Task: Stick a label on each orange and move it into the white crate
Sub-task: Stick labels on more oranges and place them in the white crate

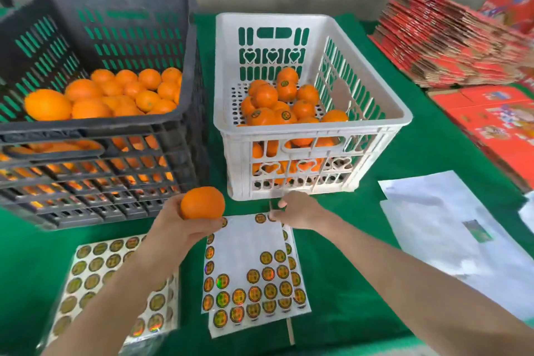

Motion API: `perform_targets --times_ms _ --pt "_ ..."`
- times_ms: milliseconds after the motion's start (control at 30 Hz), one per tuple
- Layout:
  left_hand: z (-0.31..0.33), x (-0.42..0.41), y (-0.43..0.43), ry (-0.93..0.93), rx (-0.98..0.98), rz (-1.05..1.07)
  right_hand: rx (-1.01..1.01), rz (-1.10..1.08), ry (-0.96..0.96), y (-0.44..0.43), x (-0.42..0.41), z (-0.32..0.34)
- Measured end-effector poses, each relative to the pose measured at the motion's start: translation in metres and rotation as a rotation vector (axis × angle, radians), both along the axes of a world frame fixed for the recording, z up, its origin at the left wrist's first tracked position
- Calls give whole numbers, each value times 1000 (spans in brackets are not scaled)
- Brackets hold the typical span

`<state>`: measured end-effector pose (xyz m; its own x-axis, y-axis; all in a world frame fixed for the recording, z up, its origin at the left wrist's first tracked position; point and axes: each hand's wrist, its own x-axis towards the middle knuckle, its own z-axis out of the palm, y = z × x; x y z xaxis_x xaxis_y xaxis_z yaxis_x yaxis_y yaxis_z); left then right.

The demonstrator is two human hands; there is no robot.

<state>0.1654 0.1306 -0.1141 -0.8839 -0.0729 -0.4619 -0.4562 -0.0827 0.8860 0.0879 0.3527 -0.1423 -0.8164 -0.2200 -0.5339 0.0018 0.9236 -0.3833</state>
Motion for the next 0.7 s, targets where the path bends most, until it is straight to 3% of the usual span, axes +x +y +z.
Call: perform_targets --times_ms 133,233,333,433,600,700 --pt "-13 4 -10 -49 324 124 60 11 67 -8 2 -19" --pt "-22 9 -13 -84 379 150 64 53 178 -10 4 -25" --pt "-21 16 -11 -73 269 115 -145 44 288 -6 5 -26" --pt "-8 21 -7 -17 47 -60 -468 -17 243 -6 8 -14" --pt "20 0 17 81 -250 -480 -713 -133 141 -12 13 3" --pt "24 -16 30 114 -321 -539 -845 -214 80 -14 19 12"
